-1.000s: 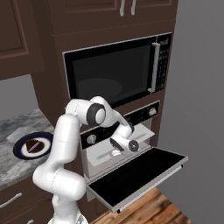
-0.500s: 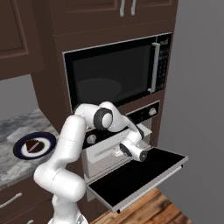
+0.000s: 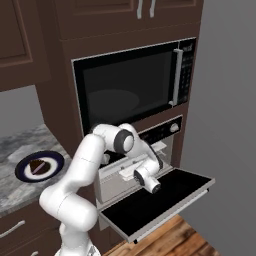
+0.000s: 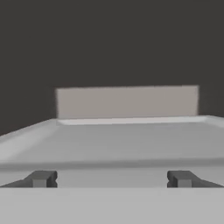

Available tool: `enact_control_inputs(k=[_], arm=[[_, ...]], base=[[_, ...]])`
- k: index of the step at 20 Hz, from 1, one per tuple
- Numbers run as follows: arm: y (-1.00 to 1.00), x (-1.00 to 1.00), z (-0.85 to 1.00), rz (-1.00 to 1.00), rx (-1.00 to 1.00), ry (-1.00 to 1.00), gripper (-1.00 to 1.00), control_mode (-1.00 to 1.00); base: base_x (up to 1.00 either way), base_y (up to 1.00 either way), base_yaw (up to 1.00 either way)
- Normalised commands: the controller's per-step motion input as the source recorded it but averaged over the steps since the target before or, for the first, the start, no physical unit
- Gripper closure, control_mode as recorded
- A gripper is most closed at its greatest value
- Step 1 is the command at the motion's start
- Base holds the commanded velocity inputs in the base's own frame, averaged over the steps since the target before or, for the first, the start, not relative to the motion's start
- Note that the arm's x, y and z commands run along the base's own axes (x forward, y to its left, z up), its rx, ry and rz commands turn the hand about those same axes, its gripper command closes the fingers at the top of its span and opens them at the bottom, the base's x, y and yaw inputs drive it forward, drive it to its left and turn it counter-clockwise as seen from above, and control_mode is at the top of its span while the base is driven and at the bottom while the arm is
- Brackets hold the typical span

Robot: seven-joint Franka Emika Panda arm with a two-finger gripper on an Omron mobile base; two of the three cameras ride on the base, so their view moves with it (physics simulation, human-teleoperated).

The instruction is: Take the baked cake out of the oven and place it on the plate for cooling. Then close the oven door.

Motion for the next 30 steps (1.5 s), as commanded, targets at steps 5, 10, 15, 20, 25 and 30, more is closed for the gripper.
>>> enact_control_inputs(k=[5, 10, 15, 20, 25, 30], arm=[[-0.38, -0.05, 0.15, -0.07, 0.01, -0.08, -1.0, -1.0], [-0.8, -0.18, 0.41, -0.13, 0.0, 0.0, -1.0, -1.0], [-0.75, -0.22, 0.44, -0.2, 0.0, 0.0, -1.0, -1.0], [-0.59, -0.45, 0.23, -0.36, -0.07, 0.0, -1.0, -1.0], [-0.31, -0.69, 0.34, -0.3, -0.22, 0.0, -1.0, -1.0], [-0.18, -0.62, 0.66, -0.17, -0.26, 0.05, -1.0, -1.0]], base=[[0.0, 0.0, 0.0], [0.0, 0.0, 0.0], [0.0, 0.0, 0.0], [0.0, 0.0, 0.0], [0.0, 0.0, 0.0], [0.0, 0.0, 0.0]])
